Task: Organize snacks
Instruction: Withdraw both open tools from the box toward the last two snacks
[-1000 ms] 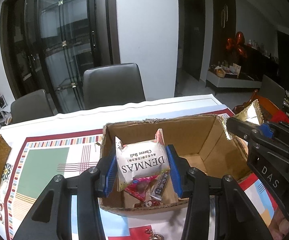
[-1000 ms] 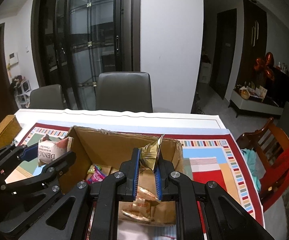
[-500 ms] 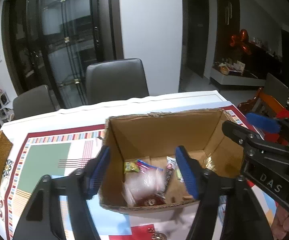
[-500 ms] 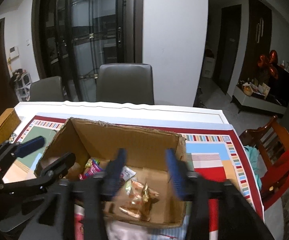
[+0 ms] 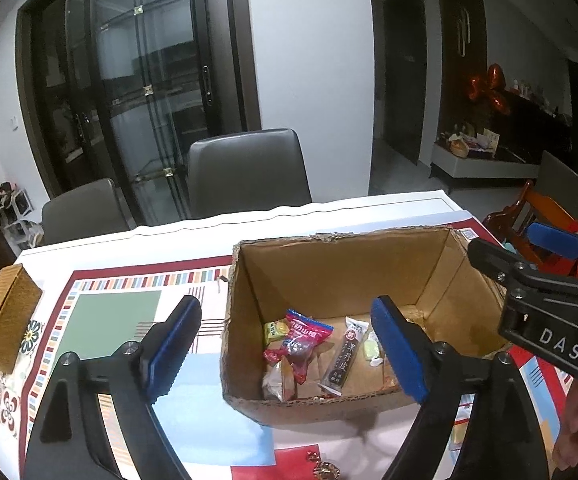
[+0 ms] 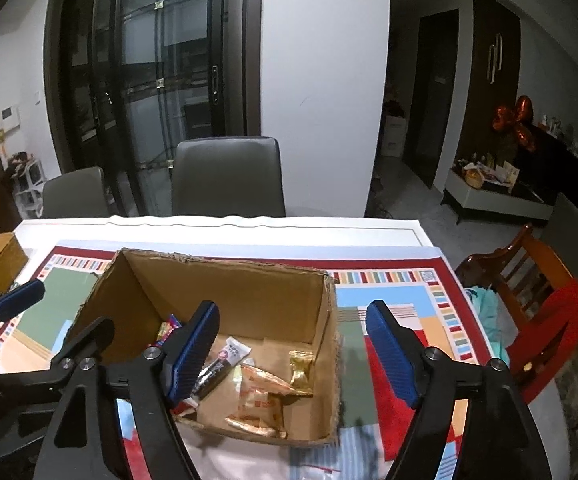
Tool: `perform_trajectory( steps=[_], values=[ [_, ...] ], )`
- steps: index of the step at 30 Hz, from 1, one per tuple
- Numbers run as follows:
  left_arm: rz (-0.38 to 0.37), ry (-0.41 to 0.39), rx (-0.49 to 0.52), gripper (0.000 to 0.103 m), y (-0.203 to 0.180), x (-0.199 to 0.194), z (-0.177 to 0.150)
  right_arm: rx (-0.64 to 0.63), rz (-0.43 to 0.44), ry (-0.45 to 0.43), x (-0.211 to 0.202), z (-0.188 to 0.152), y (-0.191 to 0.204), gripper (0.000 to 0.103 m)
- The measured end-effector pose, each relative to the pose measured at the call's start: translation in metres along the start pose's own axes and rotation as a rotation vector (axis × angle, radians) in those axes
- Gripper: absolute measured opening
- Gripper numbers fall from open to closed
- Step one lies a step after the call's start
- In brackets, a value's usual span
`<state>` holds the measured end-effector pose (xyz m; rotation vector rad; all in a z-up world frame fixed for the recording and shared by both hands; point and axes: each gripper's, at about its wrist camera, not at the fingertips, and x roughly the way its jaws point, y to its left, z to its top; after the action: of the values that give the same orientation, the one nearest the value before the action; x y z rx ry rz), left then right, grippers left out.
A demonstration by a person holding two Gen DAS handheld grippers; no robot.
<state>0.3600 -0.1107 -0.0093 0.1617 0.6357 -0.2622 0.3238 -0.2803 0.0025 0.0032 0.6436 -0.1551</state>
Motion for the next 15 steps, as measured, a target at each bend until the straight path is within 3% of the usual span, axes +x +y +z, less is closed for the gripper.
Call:
perform_trajectory(
  steps=[15],
  values=[
    [0.038, -0.027, -0.029, 0.095, 0.005, -0.024, -0.011, 0.025, -0.068, -0.035, -0.027, -0.010, -0.014, 0.084]
  ],
)
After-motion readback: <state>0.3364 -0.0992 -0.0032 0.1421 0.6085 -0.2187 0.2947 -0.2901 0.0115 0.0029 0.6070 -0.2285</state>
